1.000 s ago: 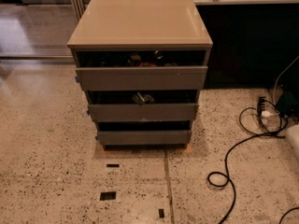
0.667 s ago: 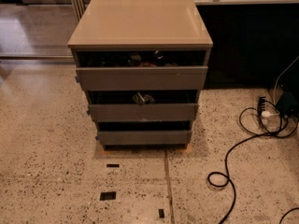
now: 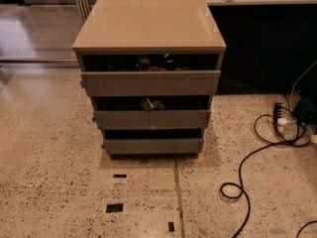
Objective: Place redbull can into top drawer
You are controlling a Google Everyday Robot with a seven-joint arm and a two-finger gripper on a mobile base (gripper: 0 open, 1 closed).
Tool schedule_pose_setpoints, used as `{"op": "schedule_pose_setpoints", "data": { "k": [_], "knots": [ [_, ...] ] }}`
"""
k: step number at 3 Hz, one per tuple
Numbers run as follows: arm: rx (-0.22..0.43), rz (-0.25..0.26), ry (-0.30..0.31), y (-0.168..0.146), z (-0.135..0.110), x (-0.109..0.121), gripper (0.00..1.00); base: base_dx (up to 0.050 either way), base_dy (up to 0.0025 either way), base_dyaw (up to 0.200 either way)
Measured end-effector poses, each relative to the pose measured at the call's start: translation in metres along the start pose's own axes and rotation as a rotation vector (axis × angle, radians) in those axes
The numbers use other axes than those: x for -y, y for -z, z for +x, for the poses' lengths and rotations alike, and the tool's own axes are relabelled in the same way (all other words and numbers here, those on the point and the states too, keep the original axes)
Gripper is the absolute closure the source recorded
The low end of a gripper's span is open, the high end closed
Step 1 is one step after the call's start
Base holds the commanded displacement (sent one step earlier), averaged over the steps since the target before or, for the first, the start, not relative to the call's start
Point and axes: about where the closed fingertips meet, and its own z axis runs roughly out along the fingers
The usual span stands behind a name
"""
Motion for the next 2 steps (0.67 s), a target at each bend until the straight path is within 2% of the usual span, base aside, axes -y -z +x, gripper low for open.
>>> {"op": "schedule_pose_setpoints", "data": {
  "k": [1,2],
  "knots": [
    [0.000,0.000,0.000,0.000,0.000,0.000,0.00,0.000,0.00000,0.000],
    [0.048,-0.055,-0.052,0.024,-0.005,0.015,0.00,0.000,0.00000,0.000]
  ]
}}
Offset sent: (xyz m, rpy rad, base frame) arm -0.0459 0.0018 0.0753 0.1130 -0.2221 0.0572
